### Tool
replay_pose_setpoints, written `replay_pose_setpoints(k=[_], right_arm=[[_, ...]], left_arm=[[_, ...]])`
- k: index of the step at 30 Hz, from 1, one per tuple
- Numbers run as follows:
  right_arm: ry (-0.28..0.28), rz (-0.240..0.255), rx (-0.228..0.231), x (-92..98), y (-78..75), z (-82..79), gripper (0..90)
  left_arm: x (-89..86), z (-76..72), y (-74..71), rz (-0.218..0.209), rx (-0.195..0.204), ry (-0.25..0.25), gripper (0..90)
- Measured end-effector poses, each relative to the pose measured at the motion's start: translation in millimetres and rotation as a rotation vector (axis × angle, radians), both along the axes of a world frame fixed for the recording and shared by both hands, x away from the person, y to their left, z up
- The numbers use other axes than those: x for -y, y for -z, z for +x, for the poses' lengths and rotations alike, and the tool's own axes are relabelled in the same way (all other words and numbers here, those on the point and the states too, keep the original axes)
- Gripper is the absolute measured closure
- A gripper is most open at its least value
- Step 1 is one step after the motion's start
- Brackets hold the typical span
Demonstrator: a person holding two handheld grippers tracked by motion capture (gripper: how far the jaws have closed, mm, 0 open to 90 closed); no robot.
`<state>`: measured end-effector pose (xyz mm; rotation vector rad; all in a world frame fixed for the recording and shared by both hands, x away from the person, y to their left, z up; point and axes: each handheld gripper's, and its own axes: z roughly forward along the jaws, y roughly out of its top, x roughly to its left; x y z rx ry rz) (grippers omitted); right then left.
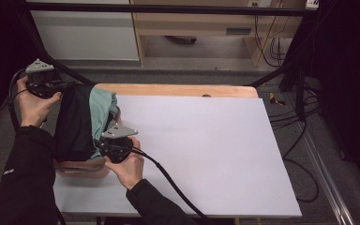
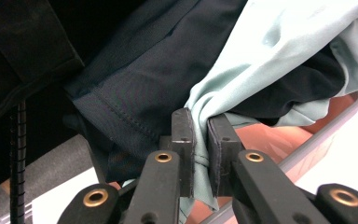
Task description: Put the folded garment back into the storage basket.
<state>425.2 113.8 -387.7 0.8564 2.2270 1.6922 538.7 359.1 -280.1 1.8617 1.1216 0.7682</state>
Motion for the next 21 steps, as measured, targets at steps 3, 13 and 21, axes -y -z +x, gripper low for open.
replay_pose_setpoints(k=[3,13,21], right_arm=[[-0.003,-0.003,-0.003,-4.0,4.7,2.3,83.1],[-0.009,-0.027,-0.021,-16.8,23.4,6.9,83.0],[-0.019,-0.06,-0.027,-23.3,35.1,7.1,83.0]], left_arm=[[-3.0,1.7,4.7,-0.001,-0.004,-0.006,84.2],[-14.3,13.6,37.1,0.001,-0.04,-0.024,84.4],[-15.5,16.7,54.7,0.021,-0.065,-0.03,84.4]])
